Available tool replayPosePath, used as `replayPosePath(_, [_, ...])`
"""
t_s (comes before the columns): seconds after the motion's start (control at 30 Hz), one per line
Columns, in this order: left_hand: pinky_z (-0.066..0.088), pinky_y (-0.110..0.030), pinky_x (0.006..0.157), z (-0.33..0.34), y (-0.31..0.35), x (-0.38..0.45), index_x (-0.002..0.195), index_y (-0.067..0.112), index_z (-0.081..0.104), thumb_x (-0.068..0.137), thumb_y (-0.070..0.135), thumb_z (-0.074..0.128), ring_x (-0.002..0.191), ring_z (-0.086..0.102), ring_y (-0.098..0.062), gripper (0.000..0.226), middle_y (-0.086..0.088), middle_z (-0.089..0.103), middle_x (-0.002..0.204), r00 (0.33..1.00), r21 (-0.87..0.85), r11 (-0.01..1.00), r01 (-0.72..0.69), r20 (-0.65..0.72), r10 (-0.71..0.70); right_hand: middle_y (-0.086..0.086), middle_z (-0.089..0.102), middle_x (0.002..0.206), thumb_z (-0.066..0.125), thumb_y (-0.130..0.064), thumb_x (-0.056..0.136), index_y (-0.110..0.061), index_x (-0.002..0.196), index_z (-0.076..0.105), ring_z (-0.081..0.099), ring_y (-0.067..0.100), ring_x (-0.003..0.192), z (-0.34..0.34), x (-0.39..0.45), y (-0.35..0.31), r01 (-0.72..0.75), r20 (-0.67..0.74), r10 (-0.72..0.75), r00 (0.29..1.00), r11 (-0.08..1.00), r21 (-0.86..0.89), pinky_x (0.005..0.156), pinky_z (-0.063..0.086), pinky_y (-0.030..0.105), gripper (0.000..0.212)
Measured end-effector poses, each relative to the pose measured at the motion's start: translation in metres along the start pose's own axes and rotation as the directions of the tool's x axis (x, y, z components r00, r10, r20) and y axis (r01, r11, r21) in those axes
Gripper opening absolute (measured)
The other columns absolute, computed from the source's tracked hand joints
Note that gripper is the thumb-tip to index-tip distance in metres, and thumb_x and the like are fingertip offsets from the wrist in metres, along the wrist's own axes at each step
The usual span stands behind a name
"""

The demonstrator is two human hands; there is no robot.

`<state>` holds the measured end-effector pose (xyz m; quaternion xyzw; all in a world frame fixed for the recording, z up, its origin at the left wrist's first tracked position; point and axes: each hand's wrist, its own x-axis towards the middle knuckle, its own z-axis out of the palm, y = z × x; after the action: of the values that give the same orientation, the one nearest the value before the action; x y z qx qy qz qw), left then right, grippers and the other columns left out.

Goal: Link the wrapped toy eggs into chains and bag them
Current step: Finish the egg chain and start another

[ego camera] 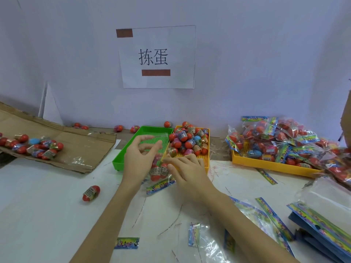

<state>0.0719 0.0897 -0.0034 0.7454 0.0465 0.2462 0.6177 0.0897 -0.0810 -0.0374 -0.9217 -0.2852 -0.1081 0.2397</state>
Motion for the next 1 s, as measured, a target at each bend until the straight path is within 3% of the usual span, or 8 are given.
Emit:
replayPosePath(0.1, [0.066,-0.033,0.075,0.001,0.000,-0.002,0.128,0.026,0.056,0.097,0.024,0.072,0.080,0.079,-0.017,0.035,-0.003,0.080,0.097,0.999,-0.043,0.998,-0.034,0.026,0.035,-0.012,0.064,0.131,0.051,-0.036,0.106,-0.030,0.132,0.064,0.043,0.012,0.121,-0.006,-0.001,0.002,0.011,-0.130,0.011,0.991,0.986,0.169,0.104,0.035,0.038,0.029])
replayPosePath(0.2, [0.064,-0.028,0.070,0.003,0.000,-0.003,0.136,0.033,0.049,0.100,0.016,0.069,0.080,0.079,-0.020,0.045,-0.003,0.078,0.097,0.996,-0.084,0.994,-0.067,0.059,0.072,-0.012,0.067,0.110,0.068,-0.026,0.098,-0.027,0.114,0.063,0.058,0.005,0.103,-0.020,-0.002,0.004,0.021,-0.315,0.109,0.943,0.924,0.382,0.086,0.048,0.021,0.016])
replayPosePath(0.3, [0.065,-0.040,0.073,0.009,0.004,-0.006,0.122,0.038,0.053,0.104,0.014,0.062,0.084,0.078,-0.023,0.031,-0.006,0.075,0.102,0.989,-0.061,0.993,-0.104,0.100,0.110,-0.012,0.067,0.095,0.073,-0.025,0.095,-0.027,0.105,0.058,0.066,0.005,0.089,-0.036,-0.006,0.007,0.016,-0.420,0.268,0.867,0.827,0.562,0.071,0.051,0.014,0.018])
replayPosePath(0.4, [0.063,-0.052,0.084,0.015,0.004,-0.011,0.106,0.024,0.063,0.106,0.014,0.058,0.088,0.076,-0.021,0.011,0.001,0.074,0.098,0.976,0.004,0.989,-0.148,0.165,0.145,-0.012,0.067,0.102,0.074,-0.021,0.095,-0.024,0.118,0.058,0.067,0.006,0.094,-0.049,-0.013,0.005,0.078,-0.423,0.276,0.863,0.754,0.652,0.077,0.055,0.019,0.028])
replayPosePath(0.63, [0.060,-0.048,0.089,0.026,0.016,-0.030,0.115,0.017,0.067,0.110,0.021,0.049,0.095,0.073,-0.019,0.019,0.005,0.074,0.099,0.937,-0.030,0.969,-0.244,0.250,0.244,-0.007,0.060,0.120,0.069,-0.006,0.096,-0.020,0.120,0.069,0.061,0.014,0.114,-0.055,-0.016,-0.009,0.243,-0.488,-0.008,0.873,0.874,0.421,0.089,0.056,0.030,0.027])
replayPosePath(0.73, [0.058,-0.051,0.092,0.028,0.015,-0.032,0.126,0.018,0.065,0.111,0.011,0.046,0.100,0.070,-0.022,0.025,0.006,0.072,0.108,0.921,-0.018,0.959,-0.282,0.275,0.276,-0.001,0.060,0.121,0.067,-0.005,0.097,-0.017,0.123,0.070,0.061,0.012,0.111,-0.050,-0.017,-0.009,0.221,-0.460,-0.031,0.887,0.904,0.366,0.090,0.056,0.032,0.029])
replayPosePath(0.9, [0.053,-0.030,0.103,0.027,0.017,-0.034,0.135,0.016,0.064,0.112,0.006,0.042,0.122,0.064,-0.008,0.034,0.014,0.071,0.124,0.915,-0.071,0.961,-0.266,0.295,0.275,-0.003,0.066,0.120,0.066,-0.009,0.099,-0.015,0.125,0.070,0.062,0.007,0.109,-0.049,-0.019,-0.011,0.209,-0.460,-0.035,0.887,0.919,0.334,0.091,0.056,0.029,0.028])
replayPosePath(1.0, [0.051,-0.028,0.106,0.028,0.018,-0.033,0.135,0.015,0.065,0.111,0.003,0.042,0.127,0.063,-0.010,0.035,0.008,0.071,0.129,0.916,-0.101,0.958,-0.268,0.279,0.286,-0.009,0.072,0.113,0.073,-0.016,0.095,-0.017,0.123,0.070,0.066,0.005,0.103,-0.049,-0.021,-0.016,0.178,-0.490,0.002,0.872,0.930,0.322,0.090,0.056,0.031,0.028])
